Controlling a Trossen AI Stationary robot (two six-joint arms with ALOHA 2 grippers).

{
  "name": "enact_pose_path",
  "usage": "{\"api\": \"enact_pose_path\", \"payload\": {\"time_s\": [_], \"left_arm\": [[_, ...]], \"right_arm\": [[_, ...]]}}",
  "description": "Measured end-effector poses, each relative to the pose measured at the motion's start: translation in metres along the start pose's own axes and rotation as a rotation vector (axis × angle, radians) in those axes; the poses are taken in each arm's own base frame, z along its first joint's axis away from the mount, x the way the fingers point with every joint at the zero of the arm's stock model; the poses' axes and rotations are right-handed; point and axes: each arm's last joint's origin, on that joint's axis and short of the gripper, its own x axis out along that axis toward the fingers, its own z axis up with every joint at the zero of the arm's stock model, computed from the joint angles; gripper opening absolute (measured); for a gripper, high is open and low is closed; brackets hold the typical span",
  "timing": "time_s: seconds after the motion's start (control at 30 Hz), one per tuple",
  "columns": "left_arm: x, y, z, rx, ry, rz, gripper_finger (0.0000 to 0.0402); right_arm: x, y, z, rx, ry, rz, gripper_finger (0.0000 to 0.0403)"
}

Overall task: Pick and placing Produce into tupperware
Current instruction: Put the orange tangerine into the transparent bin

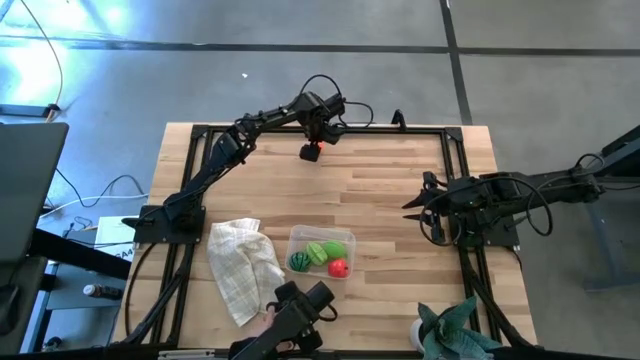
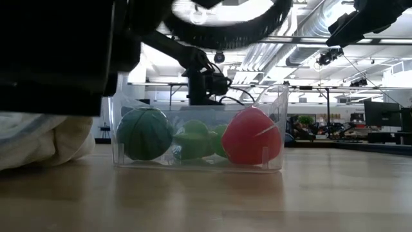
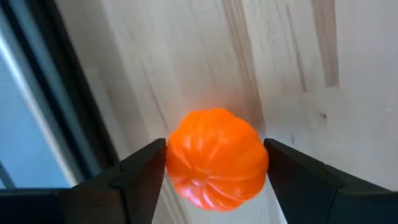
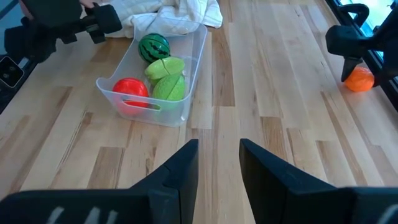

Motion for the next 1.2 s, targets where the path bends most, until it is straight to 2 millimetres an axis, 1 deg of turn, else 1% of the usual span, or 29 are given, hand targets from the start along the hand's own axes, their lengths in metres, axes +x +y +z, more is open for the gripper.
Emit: {"api": "enact_pose_path", "payload": {"time_s": [0.17, 0.67, 0.9, 0.97, 1.1, 1.2], "left_arm": [[0.010, -0.001, 0.000, -0.007, 0.033, -0.014, 0.0255], [0.009, 0.000, 0.000, -0.008, 0.031, -0.009, 0.0252], [0.001, -0.005, -0.001, -0.004, 0.030, -0.044, 0.0232], [0.000, -0.007, 0.000, -0.004, 0.032, -0.054, 0.0234], [-0.006, -0.014, 0.002, 0.009, 0.046, -0.084, 0.0250], [-0.011, -0.019, 0.003, 0.018, 0.047, -0.098, 0.0252]], "right_arm": [[0.000, 0.000, 0.000, 0.000, 0.000, 0.000, 0.0106], [0.000, 0.000, 0.000, 0.000, 0.000, 0.000, 0.0106], [0.000, 0.000, 0.000, 0.000, 0.000, 0.000, 0.0106], [0.000, 0.000, 0.000, 0.000, 0.000, 0.000, 0.0106], [0.000, 0.000, 0.000, 0.000, 0.001, 0.000, 0.0106], [0.000, 0.000, 0.000, 0.000, 0.000, 0.000, 0.0106]]}}
